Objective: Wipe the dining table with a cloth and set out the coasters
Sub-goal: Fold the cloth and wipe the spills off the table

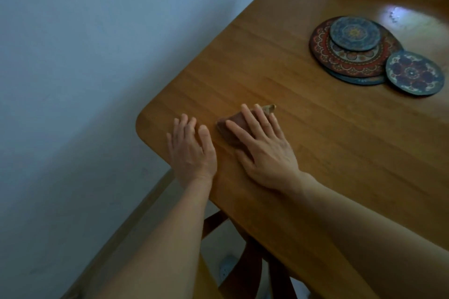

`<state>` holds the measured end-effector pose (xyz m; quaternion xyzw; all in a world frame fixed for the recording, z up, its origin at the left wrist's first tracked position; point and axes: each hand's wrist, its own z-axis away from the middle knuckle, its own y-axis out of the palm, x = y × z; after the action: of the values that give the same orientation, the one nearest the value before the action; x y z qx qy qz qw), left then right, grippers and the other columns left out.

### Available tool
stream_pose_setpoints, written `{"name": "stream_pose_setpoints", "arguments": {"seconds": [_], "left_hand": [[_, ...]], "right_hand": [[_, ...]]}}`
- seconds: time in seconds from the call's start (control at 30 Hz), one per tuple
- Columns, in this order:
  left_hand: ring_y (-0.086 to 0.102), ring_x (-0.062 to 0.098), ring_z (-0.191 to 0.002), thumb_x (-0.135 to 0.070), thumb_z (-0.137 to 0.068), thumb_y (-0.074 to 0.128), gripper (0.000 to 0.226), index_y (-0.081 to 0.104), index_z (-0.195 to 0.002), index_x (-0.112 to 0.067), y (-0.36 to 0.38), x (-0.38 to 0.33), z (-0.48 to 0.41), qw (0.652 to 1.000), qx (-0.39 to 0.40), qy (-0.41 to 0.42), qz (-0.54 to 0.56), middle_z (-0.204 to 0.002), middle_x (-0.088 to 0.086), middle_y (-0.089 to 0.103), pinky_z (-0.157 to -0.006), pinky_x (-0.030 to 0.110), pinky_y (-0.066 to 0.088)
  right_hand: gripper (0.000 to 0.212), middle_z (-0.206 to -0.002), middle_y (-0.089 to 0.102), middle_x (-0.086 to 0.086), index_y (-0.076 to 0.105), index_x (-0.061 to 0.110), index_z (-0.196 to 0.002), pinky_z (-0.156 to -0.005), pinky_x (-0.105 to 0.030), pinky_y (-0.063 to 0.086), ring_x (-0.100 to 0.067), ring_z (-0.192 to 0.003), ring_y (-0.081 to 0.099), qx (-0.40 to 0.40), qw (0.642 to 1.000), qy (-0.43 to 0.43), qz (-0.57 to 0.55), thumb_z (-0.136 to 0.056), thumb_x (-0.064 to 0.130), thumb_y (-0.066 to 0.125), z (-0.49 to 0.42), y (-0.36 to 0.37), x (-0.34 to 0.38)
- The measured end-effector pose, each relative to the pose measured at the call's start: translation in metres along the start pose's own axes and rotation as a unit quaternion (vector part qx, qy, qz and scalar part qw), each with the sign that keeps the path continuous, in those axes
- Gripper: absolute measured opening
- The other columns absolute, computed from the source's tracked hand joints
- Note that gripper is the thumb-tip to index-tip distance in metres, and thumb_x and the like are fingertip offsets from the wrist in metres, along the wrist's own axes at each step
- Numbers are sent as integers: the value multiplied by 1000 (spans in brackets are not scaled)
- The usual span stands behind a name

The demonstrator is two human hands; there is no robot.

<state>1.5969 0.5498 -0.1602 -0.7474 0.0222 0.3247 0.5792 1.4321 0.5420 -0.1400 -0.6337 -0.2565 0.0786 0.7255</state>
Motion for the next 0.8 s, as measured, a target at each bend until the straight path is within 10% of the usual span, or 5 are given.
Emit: {"name": "stream_pose_setpoints", "arguments": {"seconds": [0.57, 0.8], "left_hand": [[5, 12, -151, -43, -97, 32, 56, 35, -149, -22, 2, -1, 3, 996, 45, 16, -78, -162, -4, 21, -123, 39, 0], [44, 23, -124, -34, -89, 37, 41, 51, -119, -9, 0, -3, 4, 998, -29, -21, 53, -131, 9, 51, -107, 41, 36]], "right_hand": [[57, -159, 25, -3, 33, 30, -148, -122, -45, 0, -28, -150, 8, -102, 985, 132, -43, -91, 31, 36, -209, -23, -66], [56, -152, 39, 6, 42, 34, -145, -120, -44, 11, -21, -146, 22, -11, 986, -159, -49, -89, 33, 41, -186, 0, 12]]}}
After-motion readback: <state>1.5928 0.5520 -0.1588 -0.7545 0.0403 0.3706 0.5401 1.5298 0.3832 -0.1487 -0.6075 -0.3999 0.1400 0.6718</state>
